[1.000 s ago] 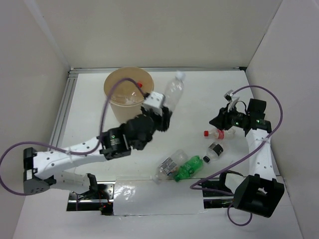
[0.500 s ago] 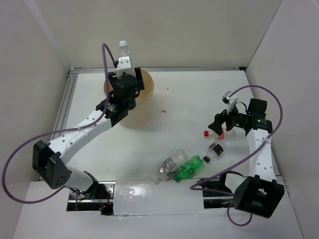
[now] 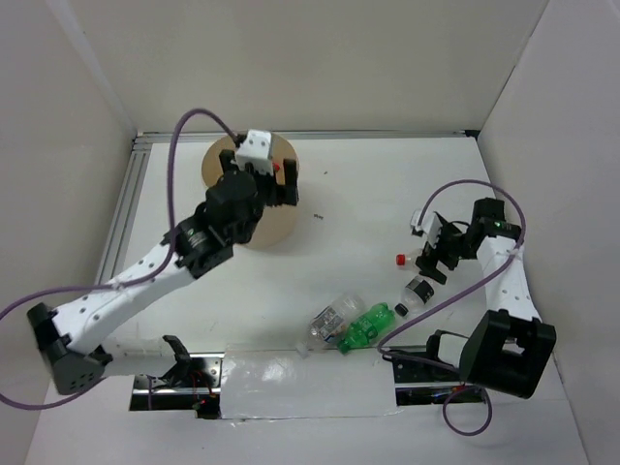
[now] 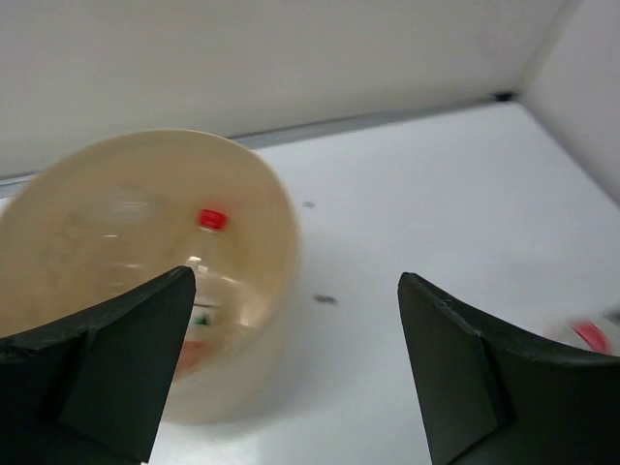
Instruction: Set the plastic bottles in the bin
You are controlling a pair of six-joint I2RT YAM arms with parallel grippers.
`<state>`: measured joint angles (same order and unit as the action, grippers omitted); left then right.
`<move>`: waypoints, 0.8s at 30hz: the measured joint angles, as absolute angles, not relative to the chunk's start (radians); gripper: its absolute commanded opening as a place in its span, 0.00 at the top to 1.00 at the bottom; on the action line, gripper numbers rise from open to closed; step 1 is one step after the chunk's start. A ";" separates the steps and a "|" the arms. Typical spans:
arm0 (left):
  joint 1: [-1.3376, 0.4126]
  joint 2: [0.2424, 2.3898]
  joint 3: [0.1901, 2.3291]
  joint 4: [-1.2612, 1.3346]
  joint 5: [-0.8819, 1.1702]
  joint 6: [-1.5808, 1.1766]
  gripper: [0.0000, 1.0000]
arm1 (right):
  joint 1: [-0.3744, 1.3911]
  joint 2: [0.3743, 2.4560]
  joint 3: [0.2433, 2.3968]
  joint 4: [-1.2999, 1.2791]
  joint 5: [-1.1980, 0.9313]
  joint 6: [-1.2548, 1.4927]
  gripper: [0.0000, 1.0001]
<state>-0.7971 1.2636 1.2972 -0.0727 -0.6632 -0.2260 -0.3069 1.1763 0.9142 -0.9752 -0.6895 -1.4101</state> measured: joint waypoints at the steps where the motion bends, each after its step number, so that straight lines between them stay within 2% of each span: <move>1: -0.846 1.219 1.272 -0.081 -0.641 -0.215 0.02 | -0.299 1.186 0.885 -0.971 -0.661 -1.440 0.00; 4: -0.996 1.114 1.200 -0.120 -0.584 -0.221 0.02 | -0.266 1.236 0.825 -0.928 -0.595 -1.475 0.00; 8: -1.152 1.079 1.048 -0.177 -0.549 -0.305 0.02 | -0.216 1.301 0.796 -0.810 -0.529 -1.465 0.03; 12: -1.305 1.160 0.887 -0.263 -0.529 -0.448 0.02 | -0.173 1.382 0.786 -0.696 -0.461 -1.436 0.09; 16: -1.401 1.233 0.831 -0.300 -0.529 -0.535 0.00 | -0.148 1.440 0.775 -0.631 -0.408 -1.417 0.16; 17: -1.420 1.258 0.831 -0.298 -0.533 -0.558 0.00 | -0.142 1.451 0.774 -0.619 -0.396 -1.413 0.28; 21: -1.464 1.383 0.860 -0.294 -0.557 -0.617 0.00 | -0.139 1.462 0.778 -0.612 -0.383 -1.404 0.63; 24: -1.485 1.453 0.878 -0.298 -0.569 -0.644 0.00 | -0.139 1.456 0.819 -0.691 -0.434 -1.411 0.74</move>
<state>-1.4849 1.4528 0.8780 -0.2977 -0.5690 -0.6437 -0.1394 1.4559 0.8188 -0.6907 -0.4335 -1.4105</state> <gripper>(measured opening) 0.995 0.661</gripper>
